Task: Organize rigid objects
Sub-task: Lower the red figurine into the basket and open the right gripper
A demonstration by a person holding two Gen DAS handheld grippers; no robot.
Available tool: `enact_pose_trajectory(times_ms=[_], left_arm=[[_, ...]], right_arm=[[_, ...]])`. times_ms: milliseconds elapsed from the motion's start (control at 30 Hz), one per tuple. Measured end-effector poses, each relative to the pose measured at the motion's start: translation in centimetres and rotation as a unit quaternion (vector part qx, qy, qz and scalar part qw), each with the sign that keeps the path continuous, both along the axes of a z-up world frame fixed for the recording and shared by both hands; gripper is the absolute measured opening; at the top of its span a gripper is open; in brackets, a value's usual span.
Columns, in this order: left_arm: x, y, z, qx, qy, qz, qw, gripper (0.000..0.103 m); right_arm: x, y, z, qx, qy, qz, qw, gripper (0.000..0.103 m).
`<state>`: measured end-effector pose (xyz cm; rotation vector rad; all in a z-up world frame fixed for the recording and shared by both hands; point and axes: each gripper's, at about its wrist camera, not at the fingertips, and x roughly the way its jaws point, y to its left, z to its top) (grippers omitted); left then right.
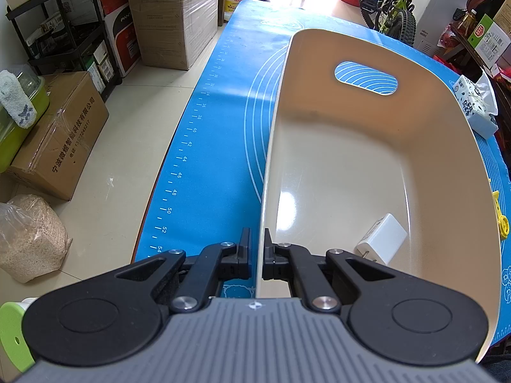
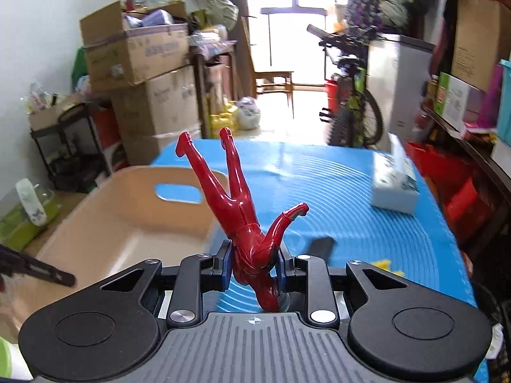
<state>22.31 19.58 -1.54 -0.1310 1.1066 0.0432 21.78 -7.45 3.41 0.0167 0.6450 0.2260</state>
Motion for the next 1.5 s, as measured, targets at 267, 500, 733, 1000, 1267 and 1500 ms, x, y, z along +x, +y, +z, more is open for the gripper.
enact_pose_trajectory(times_ms=[267,500,733,1000,1267,1500], left_arm=[[0.0,0.0,0.0,0.002,0.000,0.000,1.0000,0.007],[0.0,0.0,0.0,0.004,0.000,0.000,1.0000,0.006],[0.0,0.0,0.0,0.005,0.000,0.000,1.0000,0.006],[0.0,0.0,0.0,0.005,0.000,0.000,1.0000,0.006],[0.0,-0.1,0.0,0.005,0.000,0.001,1.0000,0.006],[0.0,-0.1,-0.1,0.006,0.001,0.001,1.0000,0.007]], right_arm=[[1.5,5.0,-0.6,-0.012,0.010,0.054,0.998,0.036],[2.8,9.4,-3.1,-0.033,0.076,0.111,0.990,0.036],[3.2,12.7,-6.1,-0.092,0.145,0.124,0.977,0.036],[2.7,13.4,-6.6,-0.097,0.173,0.134,0.971,0.045],[1.0,11.2,-3.2,-0.049,0.126,0.124,0.983,0.071],[-0.2,6.7,-0.1,-0.025,0.082,0.079,0.993,0.077]])
